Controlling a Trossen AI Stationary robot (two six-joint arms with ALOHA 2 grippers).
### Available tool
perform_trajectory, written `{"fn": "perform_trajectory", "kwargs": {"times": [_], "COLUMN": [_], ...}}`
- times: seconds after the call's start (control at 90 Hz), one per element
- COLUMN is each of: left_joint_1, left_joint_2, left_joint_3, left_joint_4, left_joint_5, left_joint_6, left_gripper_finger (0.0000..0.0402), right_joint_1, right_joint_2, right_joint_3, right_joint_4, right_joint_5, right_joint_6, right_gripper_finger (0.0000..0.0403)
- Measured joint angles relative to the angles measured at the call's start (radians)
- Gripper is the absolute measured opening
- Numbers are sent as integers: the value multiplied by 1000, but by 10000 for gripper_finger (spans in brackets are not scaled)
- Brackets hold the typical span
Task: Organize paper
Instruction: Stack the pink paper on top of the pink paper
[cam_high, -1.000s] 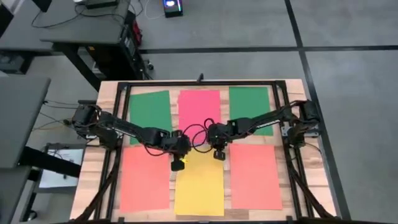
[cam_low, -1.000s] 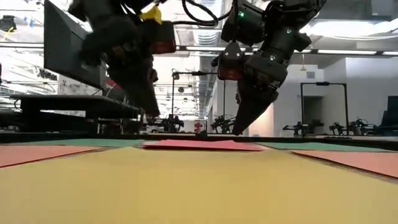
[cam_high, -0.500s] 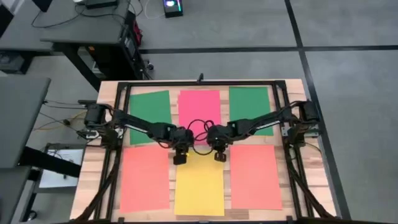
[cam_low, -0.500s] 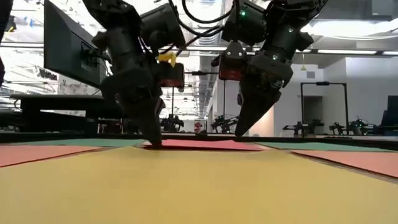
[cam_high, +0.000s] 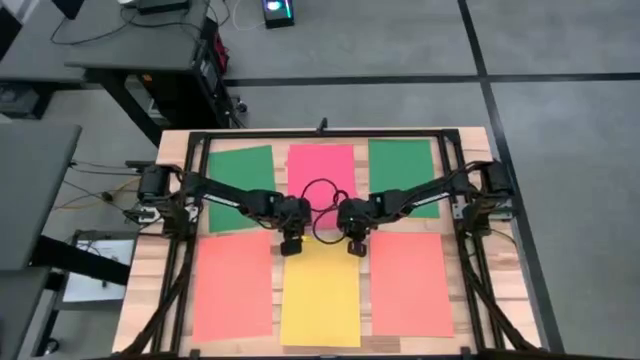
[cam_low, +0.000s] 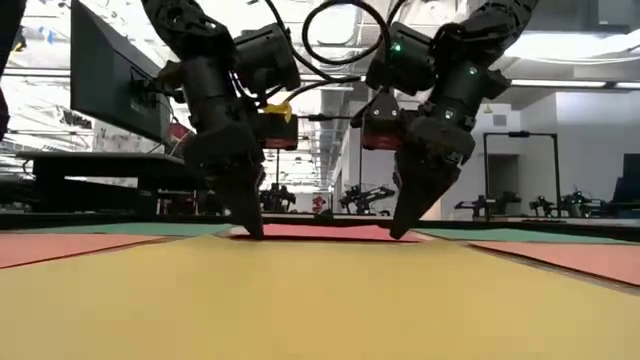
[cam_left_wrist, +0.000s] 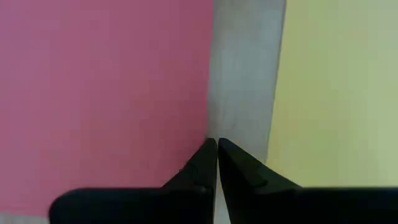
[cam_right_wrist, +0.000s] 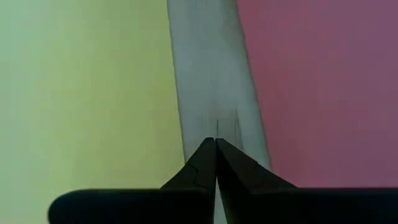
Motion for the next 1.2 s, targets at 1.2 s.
{"fn": "perform_trajectory", "kwargs": {"times": [1.2], "left_joint_1": [32], "left_joint_2": [-3], "left_joint_3": [2], "left_joint_4": [-102], "left_joint_5": [-20], "left_joint_6": [-13], "left_gripper_finger": [0], "right_joint_1": [-23], "right_joint_2": [-1], "right_joint_3": [-23], "right_joint_4": [21], "right_joint_5": [24], "right_joint_6": [19], "right_gripper_finger": [0]}}
